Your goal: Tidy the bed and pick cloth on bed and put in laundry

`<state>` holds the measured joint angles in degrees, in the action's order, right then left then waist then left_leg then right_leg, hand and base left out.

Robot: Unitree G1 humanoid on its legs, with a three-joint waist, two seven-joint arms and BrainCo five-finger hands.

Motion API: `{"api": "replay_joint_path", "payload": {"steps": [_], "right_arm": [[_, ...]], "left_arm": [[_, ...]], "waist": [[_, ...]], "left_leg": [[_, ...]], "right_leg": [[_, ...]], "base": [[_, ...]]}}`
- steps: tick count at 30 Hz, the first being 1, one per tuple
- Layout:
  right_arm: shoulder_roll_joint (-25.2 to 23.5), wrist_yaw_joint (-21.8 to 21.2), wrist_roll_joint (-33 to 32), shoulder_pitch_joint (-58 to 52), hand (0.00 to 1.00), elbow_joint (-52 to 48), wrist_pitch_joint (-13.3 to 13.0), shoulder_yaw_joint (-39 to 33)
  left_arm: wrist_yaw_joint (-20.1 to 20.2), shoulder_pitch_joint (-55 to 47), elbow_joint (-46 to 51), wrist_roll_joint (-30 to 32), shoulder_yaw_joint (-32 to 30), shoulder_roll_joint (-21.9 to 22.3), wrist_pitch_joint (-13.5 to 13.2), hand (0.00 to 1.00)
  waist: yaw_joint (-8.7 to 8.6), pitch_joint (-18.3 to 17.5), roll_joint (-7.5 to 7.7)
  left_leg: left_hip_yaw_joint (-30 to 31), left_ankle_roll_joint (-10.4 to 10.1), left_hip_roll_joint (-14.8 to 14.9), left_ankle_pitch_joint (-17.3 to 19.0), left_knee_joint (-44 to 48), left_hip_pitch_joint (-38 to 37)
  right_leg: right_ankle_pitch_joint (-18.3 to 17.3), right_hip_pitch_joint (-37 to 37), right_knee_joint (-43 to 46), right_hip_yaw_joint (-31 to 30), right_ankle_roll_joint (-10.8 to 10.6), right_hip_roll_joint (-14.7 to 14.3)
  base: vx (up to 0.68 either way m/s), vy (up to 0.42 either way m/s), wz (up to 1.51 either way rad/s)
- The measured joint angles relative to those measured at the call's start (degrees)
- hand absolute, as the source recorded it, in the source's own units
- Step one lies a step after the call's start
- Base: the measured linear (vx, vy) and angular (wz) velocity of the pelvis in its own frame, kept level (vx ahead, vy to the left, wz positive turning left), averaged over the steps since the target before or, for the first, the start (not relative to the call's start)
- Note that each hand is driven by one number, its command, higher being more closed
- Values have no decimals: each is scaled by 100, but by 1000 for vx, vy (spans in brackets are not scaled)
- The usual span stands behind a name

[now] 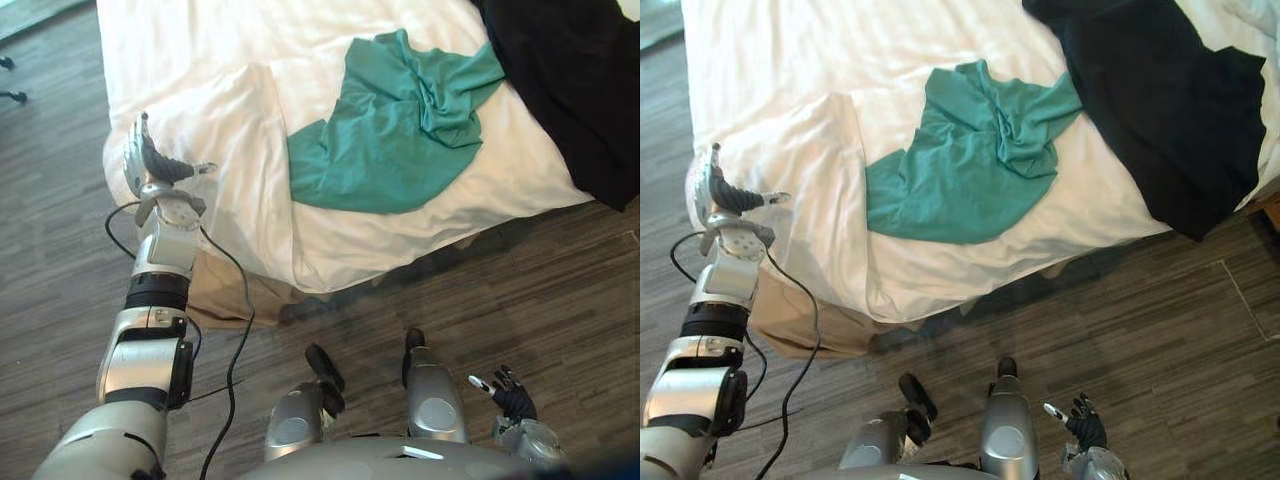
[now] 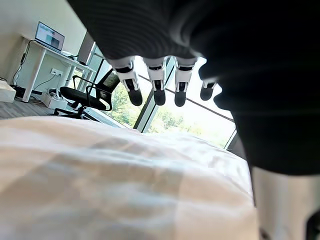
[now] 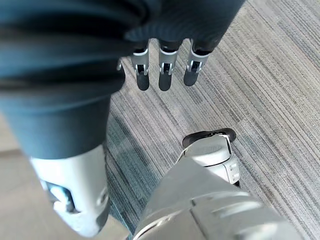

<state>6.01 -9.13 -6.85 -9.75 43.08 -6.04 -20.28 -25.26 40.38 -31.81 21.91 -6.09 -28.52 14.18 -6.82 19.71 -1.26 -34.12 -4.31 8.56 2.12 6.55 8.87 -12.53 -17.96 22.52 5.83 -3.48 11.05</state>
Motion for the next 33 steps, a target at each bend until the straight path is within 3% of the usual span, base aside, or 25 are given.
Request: {"api": "replay_joint_path", "payload": {"steps": [5,8,9,12,16,20,26,30,33], "right_arm": [[-21,-264,-474,157,0,-371,-14,162],[8,-456,-970,390,0,-450,-56,205],[18,-551,-1258,494,0,-526,-65,214],[159,-815,-2060,795,0,-684,-60,210],[216,-970,-2322,1016,0,-827,-60,-6],[403,-1023,-2317,1054,0,-1045,-41,-8],[676,-959,-2084,1133,0,-1044,-114,-413],[694,-836,-1804,1094,0,-935,-155,-429],[764,-765,-1500,953,0,-772,-198,-433]], "left_arm": [[-26,608,193,57,72,-164,284,0],[-10,971,203,470,96,-317,319,0],[0,1121,199,545,154,-378,320,100],[113,1552,168,704,319,-368,305,100],[270,1820,191,951,340,-454,289,100],[1077,1873,208,1143,703,-835,326,100],[2491,1723,103,793,1103,-1141,395,100],[3249,1204,74,419,1172,-1283,89,100],[3696,624,-9,15,1192,-1285,-406,100]], "waist": [[5,348,127],[38,520,184],[64,557,196],[70,828,220],[63,954,211],[64,957,205],[-46,956,142],[-166,946,30],[-153,854,-141]], "left_leg": [[-156,13,294,30,494,420],[-248,16,487,30,671,768],[-306,29,525,26,683,936],[-389,51,536,18,775,1277],[-481,92,523,-1,780,1475],[-482,157,501,-50,756,1466],[-629,273,59,-130,435,1074],[-634,273,-165,-130,314,687],[-627,269,-318,-127,103,316]], "right_leg": [[243,-191,-9,-28,31,-120],[403,-504,6,-69,91,-264],[447,-708,15,-124,86,-302],[472,-1096,61,-288,53,-307],[485,-1346,56,-351,35,-297],[588,-1352,56,-350,12,-281],[680,-1069,-124,-354,-100,69],[688,-645,-281,-339,-117,259],[656,-273,-381,-285,-168,352]], "base": [[13,-3,13],[-12,-11,-2],[-25,-15,-7],[-20,-13,-10],[-16,-16,-8],[0,0,0],[-26,79,-3],[3,83,-1],[5,66,4]]}}
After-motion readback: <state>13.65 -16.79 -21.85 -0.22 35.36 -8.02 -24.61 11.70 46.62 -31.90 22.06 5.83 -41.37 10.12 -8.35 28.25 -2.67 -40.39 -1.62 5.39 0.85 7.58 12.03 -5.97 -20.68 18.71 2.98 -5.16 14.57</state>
